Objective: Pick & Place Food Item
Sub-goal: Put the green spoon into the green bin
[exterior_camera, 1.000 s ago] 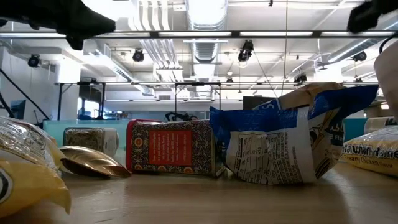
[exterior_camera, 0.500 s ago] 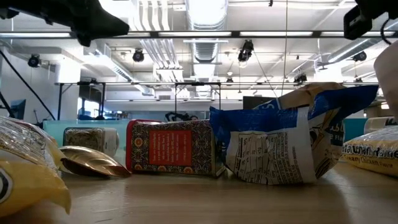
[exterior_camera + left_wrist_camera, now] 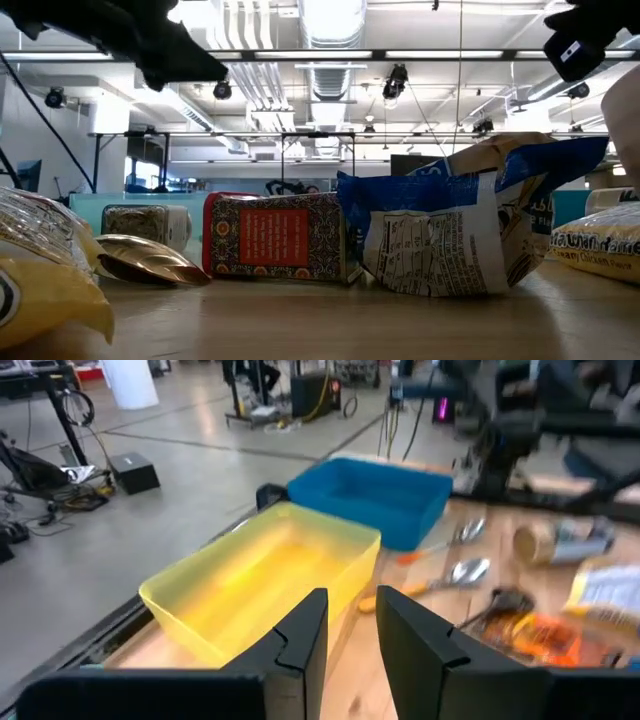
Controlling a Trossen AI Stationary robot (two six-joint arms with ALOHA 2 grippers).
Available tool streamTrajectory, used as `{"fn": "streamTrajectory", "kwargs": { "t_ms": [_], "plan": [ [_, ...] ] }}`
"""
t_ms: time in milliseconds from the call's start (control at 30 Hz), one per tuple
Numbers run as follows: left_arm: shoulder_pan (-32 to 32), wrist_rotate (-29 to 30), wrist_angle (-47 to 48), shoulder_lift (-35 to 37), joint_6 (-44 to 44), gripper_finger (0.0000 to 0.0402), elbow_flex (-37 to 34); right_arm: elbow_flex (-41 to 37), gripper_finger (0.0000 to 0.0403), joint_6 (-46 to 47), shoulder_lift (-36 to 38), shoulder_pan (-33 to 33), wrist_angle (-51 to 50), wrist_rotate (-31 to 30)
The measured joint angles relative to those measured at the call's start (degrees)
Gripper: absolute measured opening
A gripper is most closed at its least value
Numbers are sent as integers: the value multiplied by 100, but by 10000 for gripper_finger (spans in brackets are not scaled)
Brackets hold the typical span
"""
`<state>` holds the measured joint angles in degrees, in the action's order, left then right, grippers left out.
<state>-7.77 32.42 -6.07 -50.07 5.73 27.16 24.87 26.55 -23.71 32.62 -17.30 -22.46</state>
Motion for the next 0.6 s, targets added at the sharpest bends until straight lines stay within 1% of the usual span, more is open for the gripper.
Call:
{"fn": "streamTrajectory", "kwargs": {
  "t_ms": [133, 267, 333, 467, 600],
  "plan": [
    [0, -29, -291, -507, 143, 94, 71, 71, 119, 10, -400, -12, 15, -4],
    [0, -403, -242, -1049, 306, 94, 412, 94, 119, -18, -841, -107, 350, -3],
    [0, -529, 0, -1328, 373, 94, 678, 94, 119, -223, -1041, -161, 628, -4],
    [42, -544, 922, -1862, 453, 94, 1270, 94, 119, -917, -1375, -166, 1210, 1],
    [70, -543, 1679, -2360, 596, 94, 1690, 94, 119, -976, -1686, -166, 1808, 5]
  ]
}}
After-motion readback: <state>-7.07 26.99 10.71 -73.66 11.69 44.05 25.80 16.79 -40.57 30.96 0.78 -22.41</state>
